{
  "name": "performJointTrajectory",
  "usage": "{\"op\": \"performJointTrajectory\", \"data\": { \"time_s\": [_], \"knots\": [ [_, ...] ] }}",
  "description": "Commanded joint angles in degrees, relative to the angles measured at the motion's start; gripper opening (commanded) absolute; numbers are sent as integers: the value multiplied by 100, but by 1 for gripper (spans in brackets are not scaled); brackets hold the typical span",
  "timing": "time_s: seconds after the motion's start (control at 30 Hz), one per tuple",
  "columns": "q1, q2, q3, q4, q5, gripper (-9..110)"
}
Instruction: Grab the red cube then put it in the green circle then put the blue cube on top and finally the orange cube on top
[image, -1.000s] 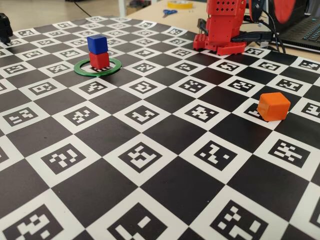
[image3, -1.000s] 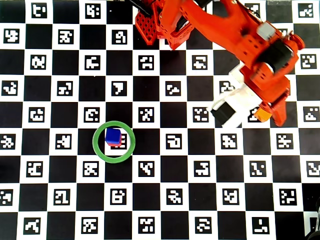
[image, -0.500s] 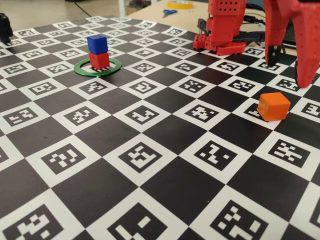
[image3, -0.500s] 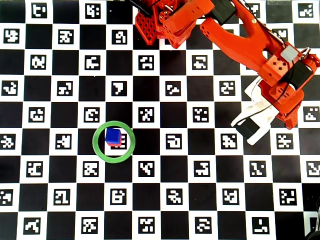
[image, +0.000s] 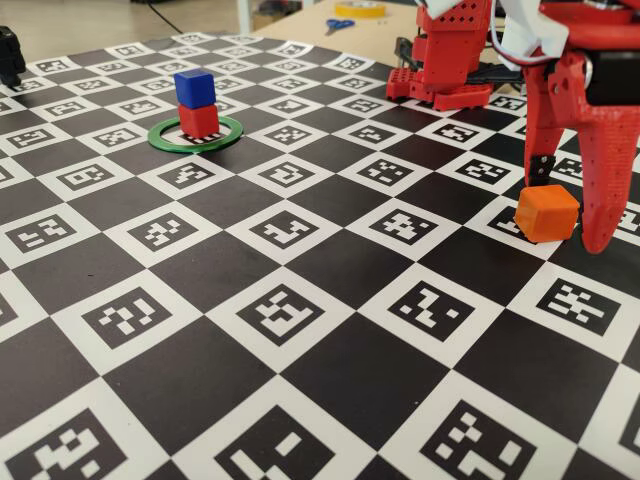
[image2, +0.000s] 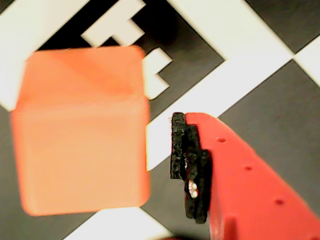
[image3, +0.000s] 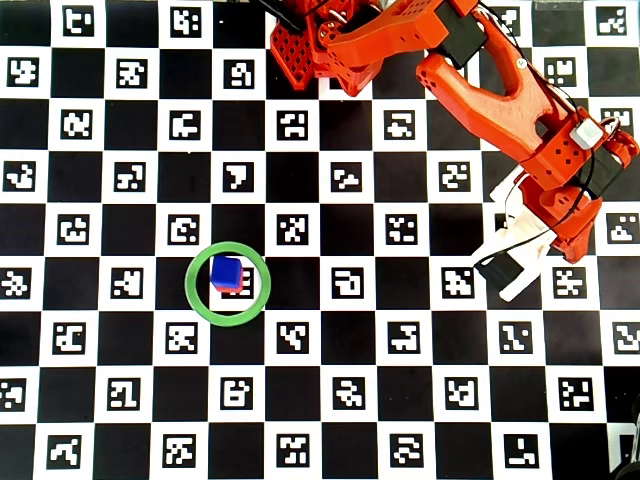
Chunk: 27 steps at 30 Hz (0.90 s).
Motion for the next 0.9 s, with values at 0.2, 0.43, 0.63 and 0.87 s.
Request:
{"op": "performJointTrajectory", "data": {
  "time_s": [0.2,0.43,0.63,0.87],
  "knots": [
    [-88,149,105,-141,26,46],
    [-105,114,123,-141,0,46],
    [-114,105,141,-141,-18,43],
    [-176,97,141,-167,-88,34]
  ]
}}
